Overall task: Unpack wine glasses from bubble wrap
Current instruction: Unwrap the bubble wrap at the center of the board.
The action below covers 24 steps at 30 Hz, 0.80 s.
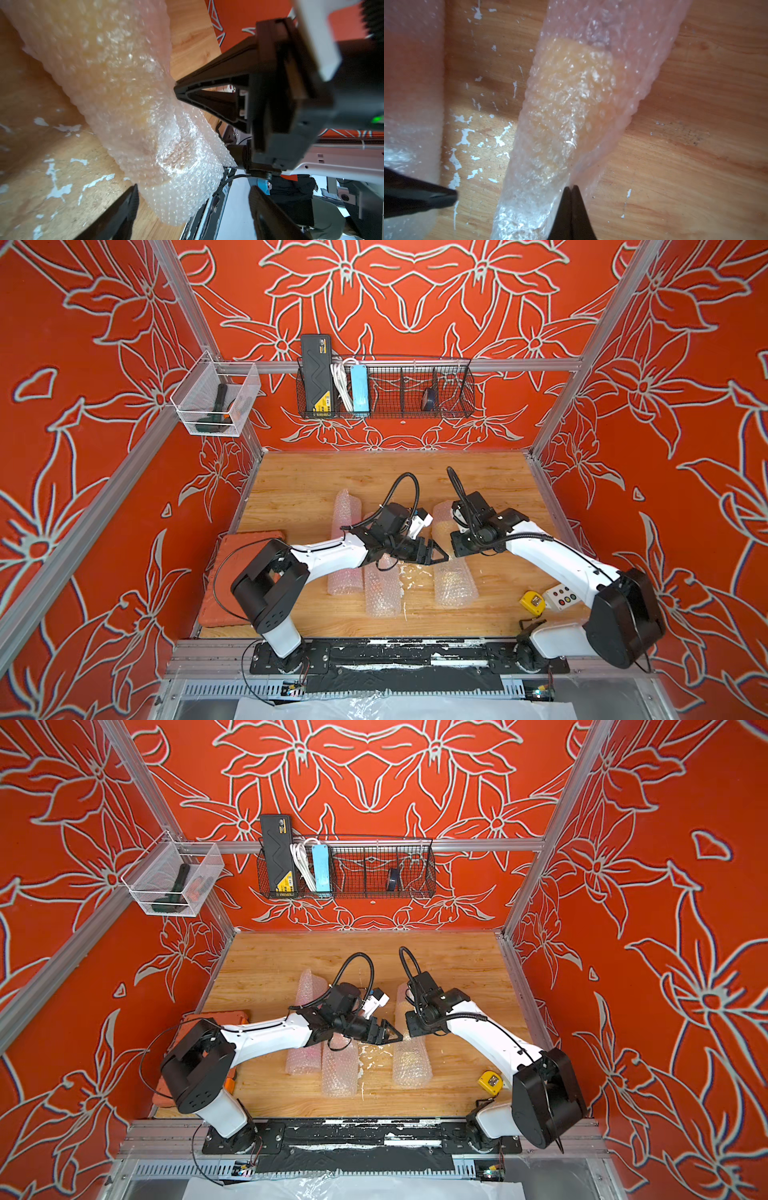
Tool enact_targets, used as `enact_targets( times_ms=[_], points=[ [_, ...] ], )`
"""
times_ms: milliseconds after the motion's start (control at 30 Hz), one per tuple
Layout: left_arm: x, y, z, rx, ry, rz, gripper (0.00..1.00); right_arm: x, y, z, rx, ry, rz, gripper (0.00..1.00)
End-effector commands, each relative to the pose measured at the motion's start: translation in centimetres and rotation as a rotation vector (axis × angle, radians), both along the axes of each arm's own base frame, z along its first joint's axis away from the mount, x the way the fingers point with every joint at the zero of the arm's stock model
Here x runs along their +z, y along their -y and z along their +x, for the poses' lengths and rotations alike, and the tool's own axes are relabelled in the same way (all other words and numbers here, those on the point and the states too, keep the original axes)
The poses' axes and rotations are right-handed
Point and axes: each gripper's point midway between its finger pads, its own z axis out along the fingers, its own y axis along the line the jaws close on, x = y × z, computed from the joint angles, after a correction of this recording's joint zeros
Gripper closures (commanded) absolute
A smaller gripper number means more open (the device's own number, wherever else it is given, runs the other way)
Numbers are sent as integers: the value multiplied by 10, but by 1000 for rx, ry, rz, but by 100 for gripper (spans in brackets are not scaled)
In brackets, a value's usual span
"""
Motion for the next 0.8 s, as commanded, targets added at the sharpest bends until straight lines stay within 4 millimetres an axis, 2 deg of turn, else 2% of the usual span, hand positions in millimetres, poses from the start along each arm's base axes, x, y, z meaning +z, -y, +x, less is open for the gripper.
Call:
enact_targets(
  times_ms=[0, 333, 467, 567, 667, 767],
  points=[
    [-2, 7, 7, 35, 11, -15, 19, 4, -9, 0, -24, -1, 118, 100],
    [-37, 11, 25, 90, -4, 51, 22, 14, -17, -2, -9, -2, 230, 100],
    [-43, 14, 31, 90, 1, 73, 33, 12, -15, -4, -7, -16, 226, 100],
    [-44, 15, 33, 86, 7, 82, 36, 10, -12, -3, -10, -19, 224, 100],
    [-46, 14, 34, 81, 10, 103, 48, 11, -8, 0, -12, -30, 232, 99],
    [-49, 11, 33, 81, 11, 116, 54, 10, -4, 3, -17, -38, 230, 99]
  ],
)
